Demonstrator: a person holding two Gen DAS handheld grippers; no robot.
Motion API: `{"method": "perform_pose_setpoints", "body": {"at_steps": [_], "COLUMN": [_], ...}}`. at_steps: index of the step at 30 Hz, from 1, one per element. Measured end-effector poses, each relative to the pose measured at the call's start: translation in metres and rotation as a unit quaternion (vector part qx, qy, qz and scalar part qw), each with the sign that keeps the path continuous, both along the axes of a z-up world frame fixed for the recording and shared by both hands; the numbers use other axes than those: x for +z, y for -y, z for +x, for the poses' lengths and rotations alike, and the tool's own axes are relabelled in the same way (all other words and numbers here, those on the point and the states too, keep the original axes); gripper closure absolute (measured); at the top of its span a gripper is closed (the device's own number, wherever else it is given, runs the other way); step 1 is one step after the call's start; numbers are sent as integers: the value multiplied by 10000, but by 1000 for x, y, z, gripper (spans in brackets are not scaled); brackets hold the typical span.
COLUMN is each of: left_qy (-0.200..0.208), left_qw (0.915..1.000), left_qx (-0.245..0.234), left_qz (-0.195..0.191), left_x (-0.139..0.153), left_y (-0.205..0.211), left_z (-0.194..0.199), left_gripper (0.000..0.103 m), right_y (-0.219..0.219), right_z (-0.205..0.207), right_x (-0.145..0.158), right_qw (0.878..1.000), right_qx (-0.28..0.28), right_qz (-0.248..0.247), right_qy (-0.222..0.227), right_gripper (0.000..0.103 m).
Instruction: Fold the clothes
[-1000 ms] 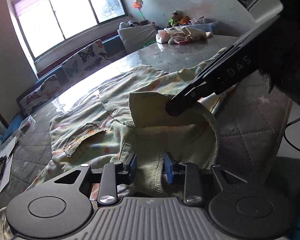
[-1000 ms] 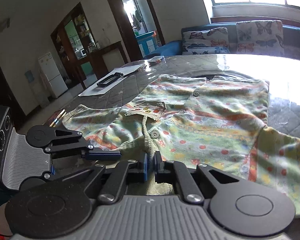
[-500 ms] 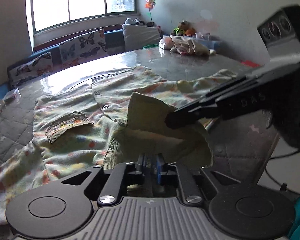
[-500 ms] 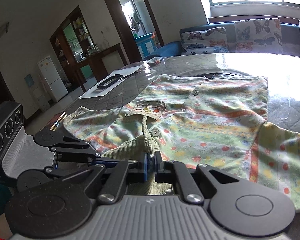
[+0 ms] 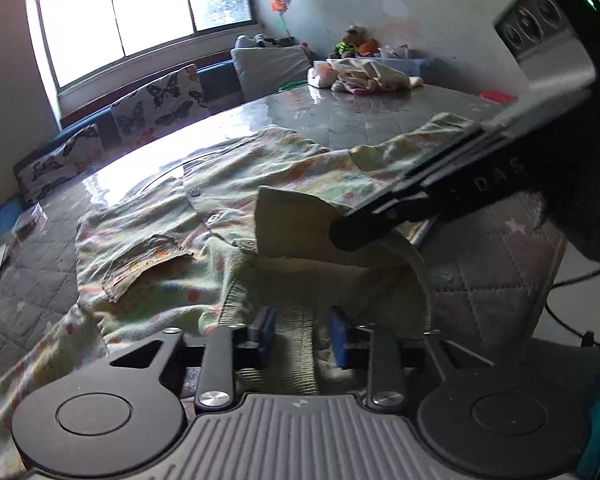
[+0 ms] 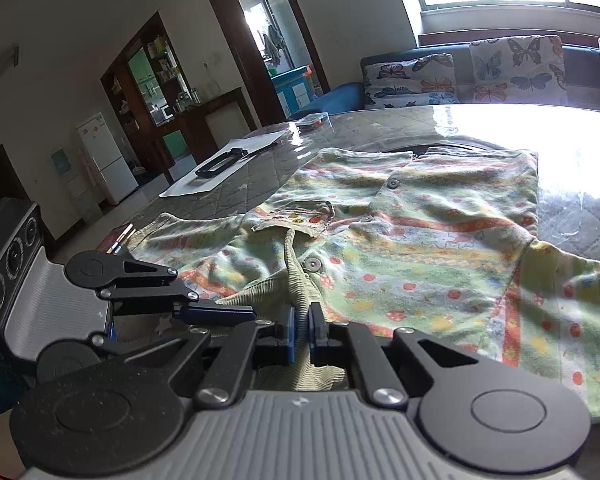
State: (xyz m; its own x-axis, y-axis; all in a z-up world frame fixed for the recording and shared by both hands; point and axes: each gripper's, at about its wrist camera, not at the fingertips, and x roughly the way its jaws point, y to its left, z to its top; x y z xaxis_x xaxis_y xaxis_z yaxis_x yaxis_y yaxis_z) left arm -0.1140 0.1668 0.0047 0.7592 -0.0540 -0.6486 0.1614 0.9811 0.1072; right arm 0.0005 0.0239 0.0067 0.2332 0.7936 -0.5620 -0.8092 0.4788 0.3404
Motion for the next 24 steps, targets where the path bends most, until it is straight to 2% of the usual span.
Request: {"method": "perform_pose_setpoints", "body": {"at_steps": [1, 5, 7, 10, 14, 16, 17, 21, 23, 24], "left_qy": [-6, -50, -38, -81, -132, -111, -86, 147, 297, 358], "left_qw": [10000, 9992, 9986, 9966, 9941, 9944, 9948, 9967, 9971, 9971], "left_qx": [44, 182, 147, -99, -572, -596, -583, -435, -355, -314], "left_qz": [-79, -353, -497, -817, -909, -865, -833, -669, -605, -594], "left_x": [0, -3, -2, 0, -1, 0, 2, 11, 18, 20], "left_y": [-2, -8, -7, -5, 6, 6, 4, -6, -11, -12], "left_z": [0, 1, 1, 1, -7, -13, -17, -35, -43, -45], "left_gripper": [79, 84, 94, 96, 96, 93, 89, 48, 36, 27], "right_y": [1, 1, 0, -3, -13, -17, -18, -19, -21, -23], "right_z": [0, 0, -1, -5, -7, -8, -9, -6, -2, 0], "right_x": [0, 2, 5, 8, 1, -5, -6, 6, 14, 16], "right_qw": [10000, 10000, 9999, 9997, 9987, 9977, 9972, 9972, 9978, 9980], "right_qx": [-10, 24, 78, 206, 489, 636, 706, 737, 640, 584], "right_qz": [17, 82, 116, 140, -95, -213, -237, -62, 20, 27], "right_qy": [-3, -4, 29, 88, 47, -37, -65, 61, 183, 236], "right_gripper": [97, 97, 97, 97, 96, 86, 85, 85, 85, 85]}}
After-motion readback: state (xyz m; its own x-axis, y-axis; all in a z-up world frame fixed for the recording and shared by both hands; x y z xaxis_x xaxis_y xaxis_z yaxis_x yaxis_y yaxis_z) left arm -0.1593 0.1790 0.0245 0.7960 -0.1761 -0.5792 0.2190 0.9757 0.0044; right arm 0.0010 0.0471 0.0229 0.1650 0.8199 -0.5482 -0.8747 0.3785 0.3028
